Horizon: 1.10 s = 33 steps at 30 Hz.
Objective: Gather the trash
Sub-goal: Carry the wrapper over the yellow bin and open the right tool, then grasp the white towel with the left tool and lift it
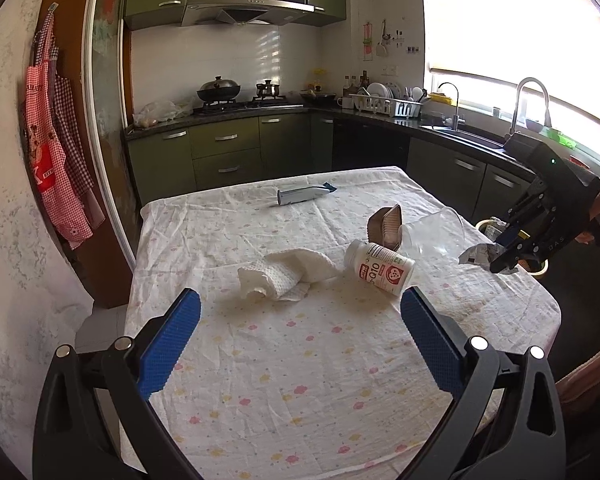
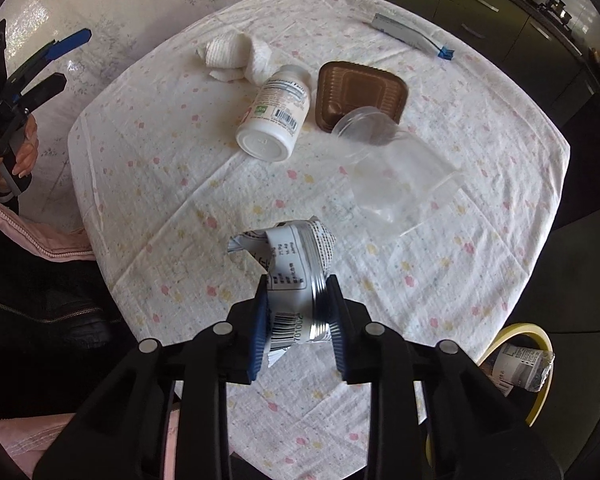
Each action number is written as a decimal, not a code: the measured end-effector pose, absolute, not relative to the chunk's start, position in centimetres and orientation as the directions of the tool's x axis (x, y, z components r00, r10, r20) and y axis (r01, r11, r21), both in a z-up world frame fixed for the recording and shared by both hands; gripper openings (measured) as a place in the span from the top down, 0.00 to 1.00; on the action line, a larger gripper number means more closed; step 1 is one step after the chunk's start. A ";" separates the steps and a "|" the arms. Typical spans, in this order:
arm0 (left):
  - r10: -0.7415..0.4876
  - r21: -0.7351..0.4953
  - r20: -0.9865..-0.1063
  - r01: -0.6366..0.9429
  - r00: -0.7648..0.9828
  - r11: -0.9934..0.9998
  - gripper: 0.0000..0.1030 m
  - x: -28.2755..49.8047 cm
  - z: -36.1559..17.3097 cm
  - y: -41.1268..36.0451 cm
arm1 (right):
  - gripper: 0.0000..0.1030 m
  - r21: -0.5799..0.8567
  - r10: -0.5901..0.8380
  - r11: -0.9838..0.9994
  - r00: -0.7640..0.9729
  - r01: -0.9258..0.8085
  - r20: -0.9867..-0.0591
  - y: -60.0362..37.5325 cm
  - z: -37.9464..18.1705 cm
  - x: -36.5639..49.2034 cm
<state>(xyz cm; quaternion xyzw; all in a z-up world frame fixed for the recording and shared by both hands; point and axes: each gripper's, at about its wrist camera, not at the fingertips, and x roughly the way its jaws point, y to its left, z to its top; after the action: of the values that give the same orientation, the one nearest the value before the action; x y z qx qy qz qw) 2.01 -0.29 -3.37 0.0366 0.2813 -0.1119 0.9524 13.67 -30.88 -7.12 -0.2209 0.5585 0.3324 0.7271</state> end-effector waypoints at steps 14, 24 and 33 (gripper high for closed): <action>-0.215 0.016 -0.563 0.271 0.798 0.962 0.04 2.8 -3.7 -1.9 | 0.73 -0.110 -0.028 0.956 0.288 -0.272 -0.957 -50.2 -8.3 17.0; -0.214 0.032 -0.591 0.288 0.777 0.957 0.04 3.6 -4.0 -3.3 | 0.56 -0.105 -0.077 0.992 0.308 -0.076 -0.948 -56.3 -11.6 18.2; -0.231 0.023 -0.645 0.321 0.729 0.947 0.04 5.2 -5.4 -4.6 | 0.46 -0.084 -0.038 0.991 0.382 -0.104 -0.923 -51.2 -10.1 15.0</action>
<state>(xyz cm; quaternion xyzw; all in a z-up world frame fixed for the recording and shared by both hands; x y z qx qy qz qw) 5.21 -4.57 -5.41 0.0665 0.3371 -0.1487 0.9273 15.00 -51.24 -10.08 -0.0640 0.5556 0.0198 0.8287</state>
